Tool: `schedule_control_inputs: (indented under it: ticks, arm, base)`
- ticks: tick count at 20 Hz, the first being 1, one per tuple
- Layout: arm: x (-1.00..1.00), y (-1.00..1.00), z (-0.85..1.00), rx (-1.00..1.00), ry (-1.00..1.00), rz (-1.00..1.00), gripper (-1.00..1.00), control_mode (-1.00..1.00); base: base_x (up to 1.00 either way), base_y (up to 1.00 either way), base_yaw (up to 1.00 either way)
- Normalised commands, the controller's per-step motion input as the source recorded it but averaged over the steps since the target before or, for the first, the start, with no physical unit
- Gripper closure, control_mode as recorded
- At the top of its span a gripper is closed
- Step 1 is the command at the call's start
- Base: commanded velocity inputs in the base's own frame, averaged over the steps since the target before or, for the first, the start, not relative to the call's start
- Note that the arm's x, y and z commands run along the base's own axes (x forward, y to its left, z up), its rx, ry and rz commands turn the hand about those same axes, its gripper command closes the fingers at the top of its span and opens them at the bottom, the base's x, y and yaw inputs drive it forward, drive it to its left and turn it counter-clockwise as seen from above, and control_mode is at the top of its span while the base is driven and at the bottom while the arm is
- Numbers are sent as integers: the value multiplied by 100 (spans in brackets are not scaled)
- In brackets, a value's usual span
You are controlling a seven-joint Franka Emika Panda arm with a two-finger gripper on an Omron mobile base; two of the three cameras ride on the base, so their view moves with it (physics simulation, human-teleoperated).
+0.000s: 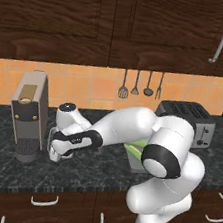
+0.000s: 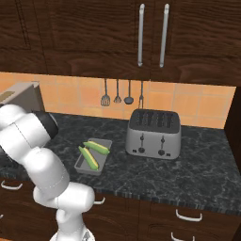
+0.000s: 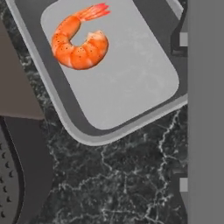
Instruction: Take the meat container that has the shrimp and place it on the second highest rack of the freezer. Then take the vegetable container that has the corns and place it on the highest rack of the freezer.
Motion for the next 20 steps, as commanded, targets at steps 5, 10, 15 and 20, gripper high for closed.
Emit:
schedule_control_inputs:
  ticks: [5,10,15,20]
  arm:
    - [7,0,-28,-1,1,1,-100,-100]
    - [0,0,-28,0,0,2,-100,-100]
    - [2,0,-21,0,0,2,-100,-100]
    - [4,0,-21,0,0,3,100,-100]
  base:
    - [0,0,0]
    - [0,0,0]
    - [0,0,0]
    - [0,0,0]
